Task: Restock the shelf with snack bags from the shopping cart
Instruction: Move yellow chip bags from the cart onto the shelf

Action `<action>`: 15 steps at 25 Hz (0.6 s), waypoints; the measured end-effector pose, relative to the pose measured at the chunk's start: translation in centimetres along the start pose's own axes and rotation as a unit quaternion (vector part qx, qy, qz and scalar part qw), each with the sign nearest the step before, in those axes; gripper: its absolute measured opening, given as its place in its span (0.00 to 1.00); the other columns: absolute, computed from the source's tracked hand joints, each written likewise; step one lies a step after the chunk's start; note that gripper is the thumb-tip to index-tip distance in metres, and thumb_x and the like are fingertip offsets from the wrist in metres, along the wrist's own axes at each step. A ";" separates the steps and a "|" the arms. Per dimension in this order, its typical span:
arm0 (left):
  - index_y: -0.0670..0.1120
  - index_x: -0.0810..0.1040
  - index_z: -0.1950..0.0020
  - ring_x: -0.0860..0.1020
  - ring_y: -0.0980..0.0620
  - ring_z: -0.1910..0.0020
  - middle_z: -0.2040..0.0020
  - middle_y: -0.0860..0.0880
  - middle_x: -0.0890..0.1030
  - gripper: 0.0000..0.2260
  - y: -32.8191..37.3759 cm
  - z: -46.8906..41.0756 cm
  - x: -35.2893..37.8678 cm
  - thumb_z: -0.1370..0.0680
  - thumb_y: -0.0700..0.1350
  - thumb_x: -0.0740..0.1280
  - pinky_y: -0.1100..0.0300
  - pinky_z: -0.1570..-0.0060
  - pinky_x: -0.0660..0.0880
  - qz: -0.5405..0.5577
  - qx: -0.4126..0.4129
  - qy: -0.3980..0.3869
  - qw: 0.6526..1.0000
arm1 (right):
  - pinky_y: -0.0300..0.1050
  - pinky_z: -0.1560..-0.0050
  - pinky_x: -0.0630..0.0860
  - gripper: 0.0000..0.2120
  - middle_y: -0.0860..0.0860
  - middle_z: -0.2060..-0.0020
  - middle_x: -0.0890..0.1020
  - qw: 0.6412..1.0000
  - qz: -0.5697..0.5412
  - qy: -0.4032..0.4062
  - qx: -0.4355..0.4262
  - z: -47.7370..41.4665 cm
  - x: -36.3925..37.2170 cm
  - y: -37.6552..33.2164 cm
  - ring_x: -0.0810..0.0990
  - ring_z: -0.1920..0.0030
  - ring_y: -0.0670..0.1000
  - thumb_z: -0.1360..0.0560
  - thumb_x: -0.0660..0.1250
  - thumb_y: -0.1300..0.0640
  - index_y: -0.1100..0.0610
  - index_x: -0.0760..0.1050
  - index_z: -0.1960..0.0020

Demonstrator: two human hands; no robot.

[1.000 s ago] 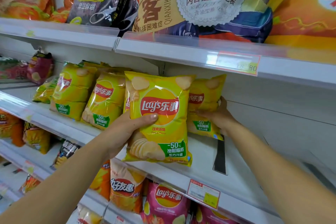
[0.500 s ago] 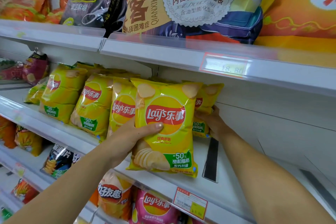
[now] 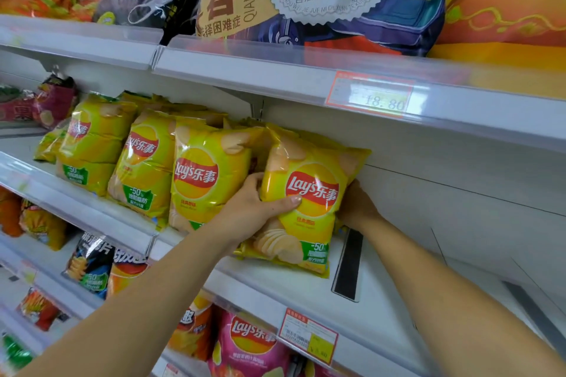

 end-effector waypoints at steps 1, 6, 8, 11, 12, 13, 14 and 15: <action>0.53 0.65 0.32 0.82 0.50 0.46 0.42 0.51 0.81 0.34 -0.3 -0.9 0.5 0.33 0.53 0.78 0.50 0.44 0.80 -0.012 -0.006 -0.005 1.000 | 0.52 0.39 0.72 0.35 0.59 0.34 0.72 1.000 -0.007 -0.009 0.013 0.1 -0.3 0.4 0.74 0.36 0.62 0.29 0.71 0.46 0.58 0.63 0.28; 0.52 0.64 0.26 0.78 0.47 0.39 0.35 0.49 0.78 0.35 -0.6 -4.0 2.6 0.30 0.56 0.73 0.46 0.36 0.75 -0.068 -0.028 -0.070 0.995 | 0.56 0.42 0.77 0.43 0.57 0.40 0.79 0.983 -0.173 -0.041 0.040 -0.1 -1.5 2.0 0.79 0.42 0.58 0.41 0.79 0.43 0.58 0.67 0.32; 0.56 0.52 0.22 0.73 0.49 0.35 0.30 0.52 0.71 0.39 0.0 -4.2 2.7 0.27 0.57 0.71 0.50 0.33 0.71 -0.139 0.005 -0.059 0.988 | 0.45 0.51 0.75 0.33 0.54 0.37 0.76 0.975 -0.210 -0.048 0.057 0.9 -2.4 0.7 0.75 0.41 0.55 0.27 0.71 0.56 0.55 0.60 0.27; 0.59 0.39 0.22 0.64 0.47 0.27 0.23 0.49 0.58 0.38 0.8 -3.4 3.0 0.20 0.53 0.64 0.47 0.29 0.67 -0.265 0.091 0.004 0.960 | 0.42 0.59 0.73 0.24 0.53 0.39 0.78 0.934 -0.346 0.036 0.077 1.0 -3.3 0.5 0.78 0.43 0.55 0.22 0.63 0.51 0.45 0.62 0.27; 0.60 0.39 0.22 0.60 0.46 0.24 0.21 0.49 0.54 0.35 0.8 -3.1 3.4 0.19 0.53 0.62 0.45 0.27 0.64 -0.287 0.110 0.019 0.951 | 0.43 0.58 0.74 0.19 0.53 0.41 0.79 0.903 -0.416 0.062 0.086 1.7 -3.4 0.0 0.79 0.45 0.55 0.21 0.60 0.46 0.44 0.66 0.31; 0.60 0.39 0.22 0.57 0.45 0.23 0.21 0.50 0.52 0.33 0.7 -3.1 4.0 0.18 0.55 0.59 0.43 0.26 0.61 -0.287 0.111 0.030 0.951 | 0.46 0.56 0.76 0.17 0.52 0.43 0.79 0.876 -0.464 0.083 0.100 2.1 -3.4 -0.1 0.79 0.46 0.55 0.21 0.57 0.41 0.44 0.69 0.34; 0.61 0.39 0.22 0.55 0.45 0.23 0.21 0.50 0.51 0.32 0.3 -3.3 4.5 0.18 0.57 0.57 0.42 0.26 0.58 -0.271 0.098 0.042 0.957 | 0.49 0.52 0.78 0.21 0.51 0.42 0.79 0.865 -0.484 0.085 0.099 2.2 -3.1 -0.5 0.79 0.45 0.54 0.23 0.56 0.36 0.44 0.69 0.35; 0.61 0.40 0.22 0.54 0.44 0.23 0.21 0.50 0.51 0.31 -0.1 -3.6 4.9 0.19 0.60 0.56 0.41 0.25 0.56 -0.258 0.083 0.062 0.961 | 0.54 0.45 0.77 0.28 0.50 0.40 0.78 0.873 -0.474 0.084 0.082 2.4 -3.0 -1.4 0.78 0.44 0.54 0.27 0.58 0.31 0.44 0.67 0.32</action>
Point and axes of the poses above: each hand's wrist, its own z-axis away from the middle knuckle, its own x-axis out of the palm, y = z × x, the point moved 6 cm from there along -z, towards the middle knuckle
